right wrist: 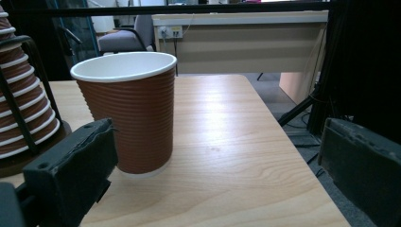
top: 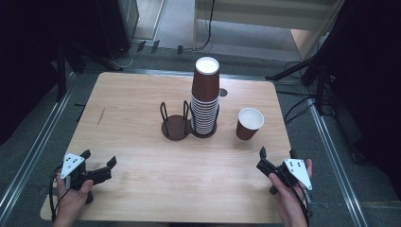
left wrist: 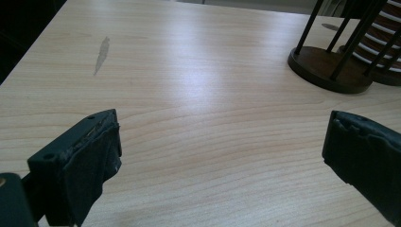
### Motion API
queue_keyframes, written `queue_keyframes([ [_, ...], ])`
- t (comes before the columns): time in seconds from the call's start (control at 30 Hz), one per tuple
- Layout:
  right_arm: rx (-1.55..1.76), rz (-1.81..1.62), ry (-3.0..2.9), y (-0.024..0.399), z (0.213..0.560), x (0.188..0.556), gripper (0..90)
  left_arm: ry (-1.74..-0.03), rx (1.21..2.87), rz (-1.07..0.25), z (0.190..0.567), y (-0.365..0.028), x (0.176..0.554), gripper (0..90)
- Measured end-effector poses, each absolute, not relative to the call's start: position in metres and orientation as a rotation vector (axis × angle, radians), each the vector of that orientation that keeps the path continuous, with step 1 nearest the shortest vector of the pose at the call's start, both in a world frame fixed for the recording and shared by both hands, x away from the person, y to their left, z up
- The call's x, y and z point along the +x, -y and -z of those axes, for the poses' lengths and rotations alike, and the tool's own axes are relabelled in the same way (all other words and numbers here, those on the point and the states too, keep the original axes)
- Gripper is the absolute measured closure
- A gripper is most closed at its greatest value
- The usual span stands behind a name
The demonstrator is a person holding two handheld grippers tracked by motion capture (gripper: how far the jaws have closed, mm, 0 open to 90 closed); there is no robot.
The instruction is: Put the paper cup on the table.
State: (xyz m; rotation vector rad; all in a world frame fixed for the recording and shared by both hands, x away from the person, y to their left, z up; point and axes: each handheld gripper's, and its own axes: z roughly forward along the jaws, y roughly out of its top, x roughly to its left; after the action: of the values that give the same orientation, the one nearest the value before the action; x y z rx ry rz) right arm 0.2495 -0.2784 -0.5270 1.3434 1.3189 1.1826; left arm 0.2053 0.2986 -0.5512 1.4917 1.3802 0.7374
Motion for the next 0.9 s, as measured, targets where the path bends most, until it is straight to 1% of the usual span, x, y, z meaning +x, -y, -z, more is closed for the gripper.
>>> queue_keyframes([
  [0.9,1.379,-1.147,-1.283,0.317,0.537,0.209,0.0,-1.382,1.494,-0.738,0.551,-0.298,0.205,0.0],
])
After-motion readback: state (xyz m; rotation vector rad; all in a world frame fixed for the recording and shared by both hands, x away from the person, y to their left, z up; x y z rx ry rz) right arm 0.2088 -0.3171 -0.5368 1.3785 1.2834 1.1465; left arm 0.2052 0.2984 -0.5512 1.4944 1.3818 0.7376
